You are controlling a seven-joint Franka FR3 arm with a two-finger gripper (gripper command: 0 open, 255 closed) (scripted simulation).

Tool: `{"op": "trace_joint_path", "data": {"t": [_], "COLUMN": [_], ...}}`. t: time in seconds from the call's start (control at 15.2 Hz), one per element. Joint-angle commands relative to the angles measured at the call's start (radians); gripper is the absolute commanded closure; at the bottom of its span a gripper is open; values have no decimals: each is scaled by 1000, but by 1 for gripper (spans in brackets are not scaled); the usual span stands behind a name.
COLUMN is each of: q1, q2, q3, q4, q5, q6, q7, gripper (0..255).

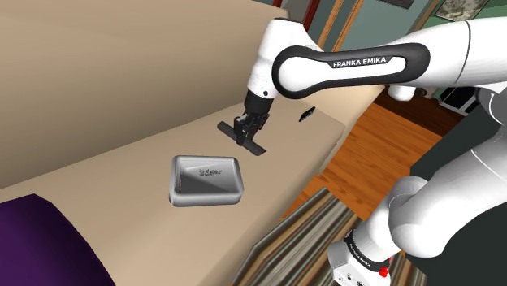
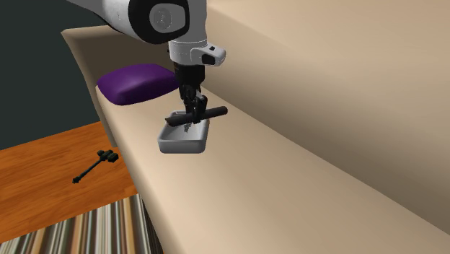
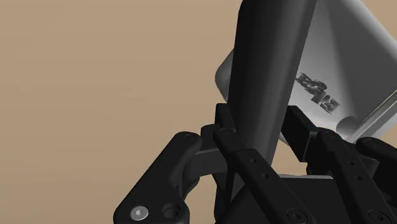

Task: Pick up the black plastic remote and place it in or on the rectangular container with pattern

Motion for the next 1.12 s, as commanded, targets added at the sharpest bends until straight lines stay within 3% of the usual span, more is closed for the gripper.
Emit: {"op": "trace_joint_path", "data": {"t": [0.0,0.46,1.06], "q1": [22,93,96], "q2": [21,120,167], "q3": [30,120,123], "q4": [23,125,52], "q5": [0,-21,-32], "q6": [2,10,128], "q7": [53,226,229], "gripper": [255,255,255]}}
